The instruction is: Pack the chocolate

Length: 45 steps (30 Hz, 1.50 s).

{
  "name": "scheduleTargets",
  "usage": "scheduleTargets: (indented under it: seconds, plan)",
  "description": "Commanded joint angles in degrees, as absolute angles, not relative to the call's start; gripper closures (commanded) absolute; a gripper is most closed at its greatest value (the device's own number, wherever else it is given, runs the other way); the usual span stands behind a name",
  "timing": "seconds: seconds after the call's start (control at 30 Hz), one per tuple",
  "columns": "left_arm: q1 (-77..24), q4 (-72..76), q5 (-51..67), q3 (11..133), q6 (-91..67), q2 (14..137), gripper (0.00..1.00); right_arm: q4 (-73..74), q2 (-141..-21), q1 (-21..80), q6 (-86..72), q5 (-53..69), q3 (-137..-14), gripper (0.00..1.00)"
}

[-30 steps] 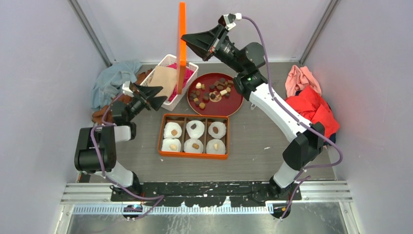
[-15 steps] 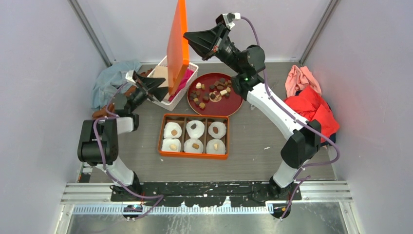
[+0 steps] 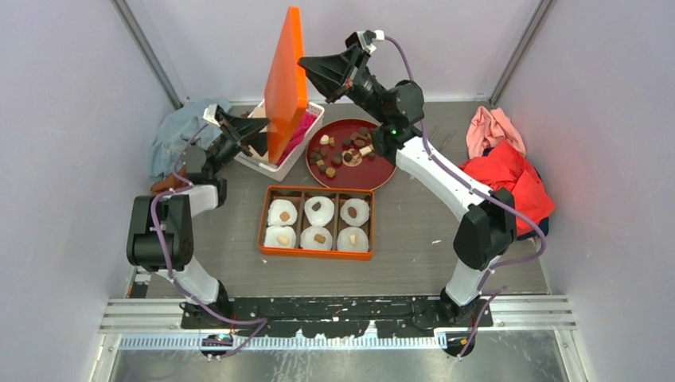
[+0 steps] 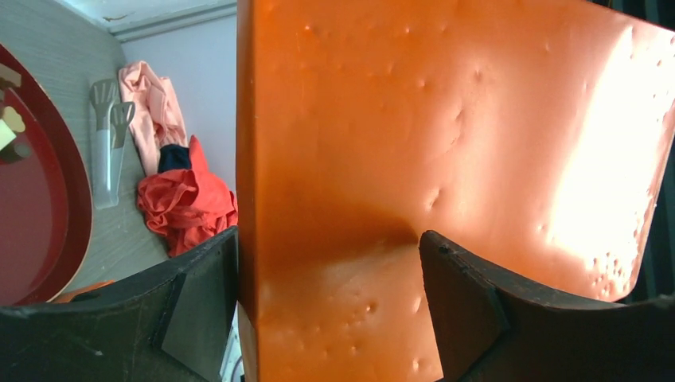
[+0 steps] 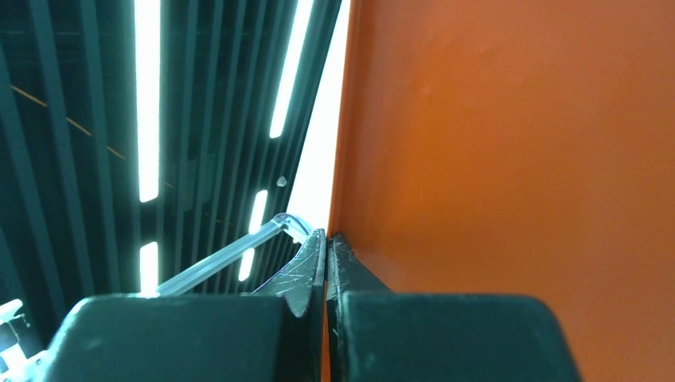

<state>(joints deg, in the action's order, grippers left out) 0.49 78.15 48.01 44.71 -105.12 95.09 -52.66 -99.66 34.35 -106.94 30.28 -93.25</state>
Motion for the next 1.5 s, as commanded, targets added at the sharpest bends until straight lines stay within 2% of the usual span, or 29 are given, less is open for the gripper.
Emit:
scheduleTargets:
  seconds: [0.0, 0.27, 0.67, 0.87, 0.97, 1.07, 1.13, 1.2, 1.33, 1.47]
  plan:
    - [0.86, 82.00, 46.90, 46.55, -106.71, 90.91, 0.22, -59.33, -96.42, 33.90, -107.33, 28.28, -91.08, 0.99]
    - [2.44, 82.00, 46.61, 46.04, -107.83, 91.35, 0.42, -61.91, -94.02, 30.02, -108.81, 27.79, -85.10, 0.99]
    - [8.97, 82.00, 48.60, 48.50, -111.69, 89.50, 0.57, -67.70, -92.93, 23.43, -112.73, 28.57, -70.99, 0.99]
    - [10.30, 82.00, 48.91, 48.37, -112.95, 88.89, 0.74, -69.77, -93.51, 21.26, -112.94, 29.56, -64.54, 0.96]
    - [10.99, 82.00, 49.13, 48.43, -113.66, 88.85, 0.85, -70.38, -93.45, 20.50, -112.85, 30.13, -62.05, 0.86]
    - [11.59, 82.00, 49.33, 48.58, -114.24, 88.70, 0.91, -70.55, -92.96, 19.95, -112.41, 30.48, -60.18, 0.57]
    - [12.02, 82.01, 49.70, 48.93, -114.63, 88.50, 0.91, -69.53, -92.29, 19.49, -111.38, 30.85, -59.42, 0.44]
    - [12.66, 82.00, 50.11, 49.12, -115.06, 88.10, 0.91, -67.01, -91.07, 18.94, -109.24, 31.51, -58.76, 0.36]
    - [13.72, 82.00, 51.03, 49.13, -115.98, 87.24, 0.92, -57.66, -87.10, 18.03, -102.89, 32.99, -57.58, 0.30]
    - [13.81, 82.00, 51.49, 48.35, -116.19, 86.30, 0.92, -43.75, -82.81, 18.01, -93.10, 34.43, -58.19, 0.37]
